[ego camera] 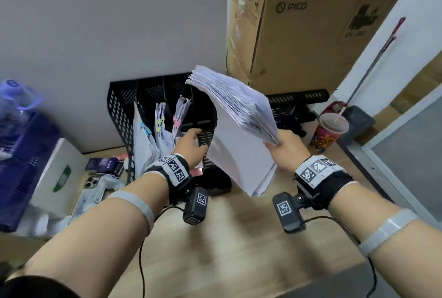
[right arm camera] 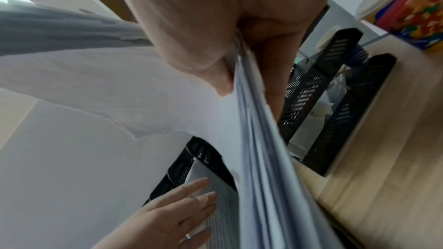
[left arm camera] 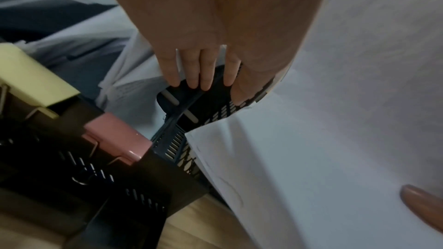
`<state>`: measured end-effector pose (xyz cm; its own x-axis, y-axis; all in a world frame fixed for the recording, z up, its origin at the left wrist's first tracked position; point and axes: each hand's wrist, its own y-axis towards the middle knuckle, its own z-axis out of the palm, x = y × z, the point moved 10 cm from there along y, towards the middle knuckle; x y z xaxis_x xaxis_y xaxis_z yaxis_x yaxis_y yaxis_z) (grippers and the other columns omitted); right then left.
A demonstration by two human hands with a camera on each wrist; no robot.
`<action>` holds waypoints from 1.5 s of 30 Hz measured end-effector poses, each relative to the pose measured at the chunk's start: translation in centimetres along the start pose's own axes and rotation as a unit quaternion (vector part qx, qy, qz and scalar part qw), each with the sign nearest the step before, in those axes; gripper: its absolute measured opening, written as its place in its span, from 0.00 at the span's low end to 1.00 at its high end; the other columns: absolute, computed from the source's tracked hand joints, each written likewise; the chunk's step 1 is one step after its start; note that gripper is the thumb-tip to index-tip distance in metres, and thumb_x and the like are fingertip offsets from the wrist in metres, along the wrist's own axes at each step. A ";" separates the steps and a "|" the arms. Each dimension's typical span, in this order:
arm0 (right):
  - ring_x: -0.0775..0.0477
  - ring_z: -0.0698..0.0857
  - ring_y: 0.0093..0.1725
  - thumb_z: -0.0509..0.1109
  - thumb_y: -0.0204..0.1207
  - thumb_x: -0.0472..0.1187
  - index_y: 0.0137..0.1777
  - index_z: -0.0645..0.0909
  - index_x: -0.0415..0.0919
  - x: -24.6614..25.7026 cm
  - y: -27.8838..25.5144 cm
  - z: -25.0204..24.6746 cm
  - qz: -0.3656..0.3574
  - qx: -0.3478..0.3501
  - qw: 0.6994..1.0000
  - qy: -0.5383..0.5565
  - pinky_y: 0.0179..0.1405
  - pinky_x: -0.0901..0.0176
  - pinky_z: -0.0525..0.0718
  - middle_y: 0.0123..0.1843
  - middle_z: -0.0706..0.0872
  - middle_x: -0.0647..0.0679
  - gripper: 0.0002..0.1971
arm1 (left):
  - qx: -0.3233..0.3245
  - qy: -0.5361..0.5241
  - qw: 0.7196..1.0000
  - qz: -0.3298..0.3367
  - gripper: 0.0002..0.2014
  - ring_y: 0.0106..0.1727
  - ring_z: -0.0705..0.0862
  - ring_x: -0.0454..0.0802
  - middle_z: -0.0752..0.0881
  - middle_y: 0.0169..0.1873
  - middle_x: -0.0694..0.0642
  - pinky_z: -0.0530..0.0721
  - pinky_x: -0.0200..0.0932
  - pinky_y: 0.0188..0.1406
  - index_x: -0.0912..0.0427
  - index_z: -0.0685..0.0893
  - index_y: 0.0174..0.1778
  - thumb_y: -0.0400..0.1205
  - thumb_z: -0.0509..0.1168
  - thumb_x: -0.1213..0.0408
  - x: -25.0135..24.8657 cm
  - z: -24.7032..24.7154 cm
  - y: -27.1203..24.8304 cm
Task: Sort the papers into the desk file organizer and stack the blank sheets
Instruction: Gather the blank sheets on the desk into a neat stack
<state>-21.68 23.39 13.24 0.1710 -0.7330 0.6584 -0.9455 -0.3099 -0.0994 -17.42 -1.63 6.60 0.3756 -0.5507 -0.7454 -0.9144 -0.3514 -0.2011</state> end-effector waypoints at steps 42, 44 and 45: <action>0.40 0.86 0.59 0.71 0.75 0.50 0.61 0.84 0.42 2.0 8.4 12.3 0.144 -0.114 0.948 0.260 0.64 0.48 0.83 0.58 0.89 0.43 0.18 | 0.037 -0.234 0.972 -0.003 0.18 0.50 0.93 0.44 0.93 0.52 0.54 0.88 0.52 0.60 0.58 0.74 0.73 0.87 0.59 0.71 3.9 -3.6 0.5; 0.37 0.86 0.60 0.67 0.80 0.50 0.63 0.83 0.36 1.9 8.7 11.1 0.150 -0.128 0.943 0.268 0.63 0.49 0.82 0.59 0.88 0.40 0.19 | 0.038 -0.232 0.972 -0.004 0.18 0.51 0.92 0.44 0.92 0.52 0.54 0.88 0.52 0.61 0.58 0.75 0.73 0.87 0.59 0.71 3.6 -3.5 0.6; 0.38 0.85 0.60 0.66 0.81 0.50 0.64 0.82 0.34 1.9 8.7 10.7 0.152 -0.132 0.937 0.286 0.61 0.51 0.82 0.59 0.88 0.39 0.20 | 0.038 -0.232 0.972 -0.006 0.18 0.52 0.92 0.45 0.92 0.52 0.55 0.88 0.53 0.61 0.58 0.75 0.73 0.87 0.59 0.71 3.5 -3.4 0.6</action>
<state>-26.61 12.84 5.60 -0.2222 -0.2959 0.9290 -0.9750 0.0765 -0.2088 -16.11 -6.29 6.01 0.2948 -0.1407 -0.9451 -0.9253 -0.2889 -0.2456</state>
